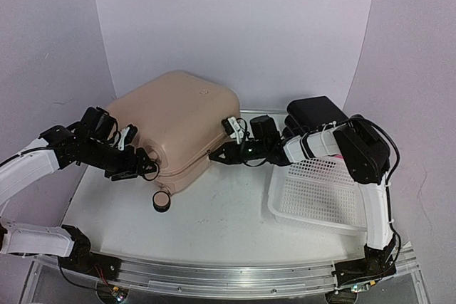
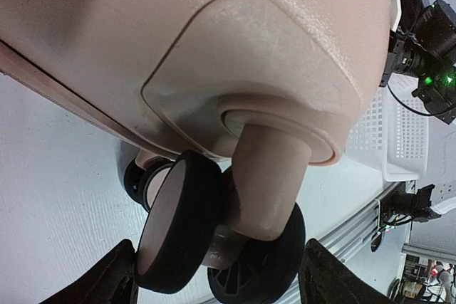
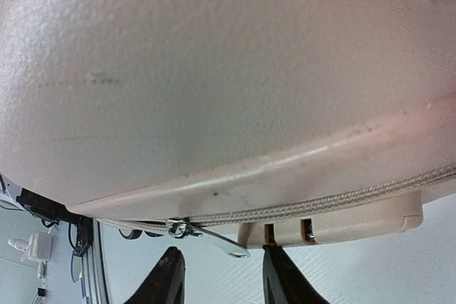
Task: Open, take out, and arrange the luggage
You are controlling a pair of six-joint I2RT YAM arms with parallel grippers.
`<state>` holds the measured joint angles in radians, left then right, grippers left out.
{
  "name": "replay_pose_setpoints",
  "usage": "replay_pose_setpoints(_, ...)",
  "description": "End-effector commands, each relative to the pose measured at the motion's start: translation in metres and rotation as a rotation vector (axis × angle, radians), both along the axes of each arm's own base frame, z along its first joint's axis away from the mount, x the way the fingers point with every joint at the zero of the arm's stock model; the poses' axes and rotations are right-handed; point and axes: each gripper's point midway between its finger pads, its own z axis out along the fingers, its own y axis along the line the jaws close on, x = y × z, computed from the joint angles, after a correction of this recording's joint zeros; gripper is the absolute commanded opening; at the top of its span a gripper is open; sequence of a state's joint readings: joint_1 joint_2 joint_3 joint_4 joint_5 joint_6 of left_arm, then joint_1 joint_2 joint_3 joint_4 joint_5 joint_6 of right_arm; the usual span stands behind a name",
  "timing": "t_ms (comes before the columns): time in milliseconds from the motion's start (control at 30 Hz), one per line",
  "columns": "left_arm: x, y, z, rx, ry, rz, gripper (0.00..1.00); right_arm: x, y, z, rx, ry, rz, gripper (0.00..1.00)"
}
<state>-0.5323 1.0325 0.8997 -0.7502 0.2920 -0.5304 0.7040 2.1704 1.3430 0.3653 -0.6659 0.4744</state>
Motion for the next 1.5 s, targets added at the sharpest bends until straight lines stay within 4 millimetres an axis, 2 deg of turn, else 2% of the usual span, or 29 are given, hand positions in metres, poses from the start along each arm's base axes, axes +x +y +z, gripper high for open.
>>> replay_pose_setpoints(0, 0.008, -0.009, 0.030, -0.065, -0.085, -0.007, 0.77, 0.016, 0.020, 0.046, 0.135, -0.122, -0.029, 0.35)
replay_pose_setpoints(233, 0.006, -0.008, 0.031, -0.069, -0.087, -0.007, 0.76, 0.010, 0.026, 0.051, 0.125, -0.167, -0.050, 0.34)
replay_pose_setpoints(333, 0.005, -0.008, 0.031, -0.071, -0.087, -0.007, 0.77, 0.008, 0.024, 0.056, 0.120, -0.193, -0.061, 0.33)
replay_pose_setpoints(467, 0.005, -0.007, 0.030, -0.071, -0.089, -0.004, 0.77, 0.006, 0.018, 0.056, 0.078, -0.222, -0.089, 0.28)
replay_pose_setpoints(567, 0.005, -0.007, 0.030, -0.070, -0.087, -0.003, 0.77, 0.004, 0.014, 0.055, 0.059, -0.235, -0.099, 0.27)
replay_pose_setpoints(700, 0.006, -0.008, 0.029, -0.068, -0.083, -0.008, 0.76, -0.002, 0.010, 0.061, 0.051, -0.257, -0.104, 0.32)
replay_pose_setpoints(867, 0.005, -0.008, 0.027, -0.067, -0.078, -0.006, 0.76, 0.001, 0.004, 0.063, 0.053, -0.250, -0.130, 0.40)
replay_pose_setpoints(967, 0.005, -0.008, 0.027, -0.068, -0.076, -0.006, 0.76, 0.003, 0.006, 0.060, 0.058, -0.238, -0.121, 0.43)
replay_pose_setpoints(1467, 0.002, -0.008, 0.029, -0.080, -0.080, -0.013, 0.76, 0.015, 0.023, 0.036, 0.051, -0.183, -0.089, 0.43)
